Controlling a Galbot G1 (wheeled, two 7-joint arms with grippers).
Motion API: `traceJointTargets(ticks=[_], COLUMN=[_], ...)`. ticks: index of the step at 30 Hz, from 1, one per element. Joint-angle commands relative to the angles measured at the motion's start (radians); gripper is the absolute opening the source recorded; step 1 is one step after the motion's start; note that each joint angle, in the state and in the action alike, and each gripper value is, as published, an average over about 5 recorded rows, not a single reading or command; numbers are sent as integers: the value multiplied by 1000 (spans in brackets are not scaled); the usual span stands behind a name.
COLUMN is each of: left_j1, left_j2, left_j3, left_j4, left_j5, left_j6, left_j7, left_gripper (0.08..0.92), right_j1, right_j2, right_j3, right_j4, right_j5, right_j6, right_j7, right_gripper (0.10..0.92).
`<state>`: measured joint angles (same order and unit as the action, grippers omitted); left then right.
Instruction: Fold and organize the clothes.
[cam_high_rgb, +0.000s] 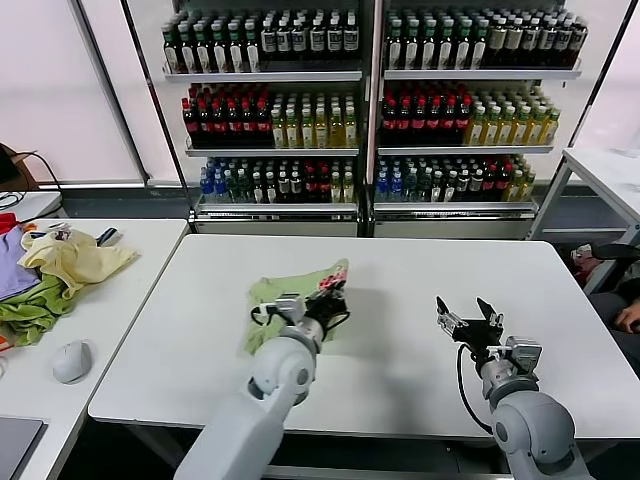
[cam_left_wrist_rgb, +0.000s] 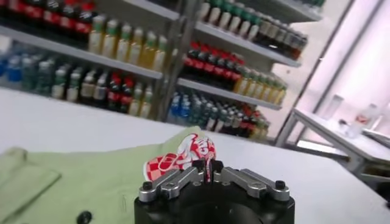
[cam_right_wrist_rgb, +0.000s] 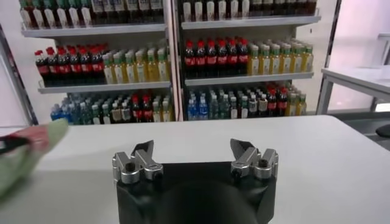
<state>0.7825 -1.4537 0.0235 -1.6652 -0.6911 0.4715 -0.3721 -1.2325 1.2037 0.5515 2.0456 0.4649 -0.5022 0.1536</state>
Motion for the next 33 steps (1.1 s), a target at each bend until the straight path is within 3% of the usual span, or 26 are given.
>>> traceJointTargets(ticks=[1,7,13,18,22,33], left_j1=[-104,-21,121,264,352,420], left_j2=[-115,-60,71,167,188,167], left_j3=[142,72,-98,-215,-286,-319], left_j4=[160,55,-131,-209,-244,-275], left_j5=[149,177,244,348,366,402], left_j6=[-105,-174,-199,-245,-249,-258], left_j7=[54,89,71,38,27,15], left_gripper=[204,367,532,679,782,823], right_j1=[9,28,79,170,257,383], right_j2=[0,-1,26,83,140,226], right_j3=[0,-22,-119,-265,-346,-429], right_j4=[-7,-17,-66,-178,-285,-516], right_j5=[-4,-19,-32,-65,-104,-191], right_j6=[-1,-1,0,7,11,-9], right_j7=[0,-1,23,56,81,128], right_gripper=[823,823,823,823,823,823])
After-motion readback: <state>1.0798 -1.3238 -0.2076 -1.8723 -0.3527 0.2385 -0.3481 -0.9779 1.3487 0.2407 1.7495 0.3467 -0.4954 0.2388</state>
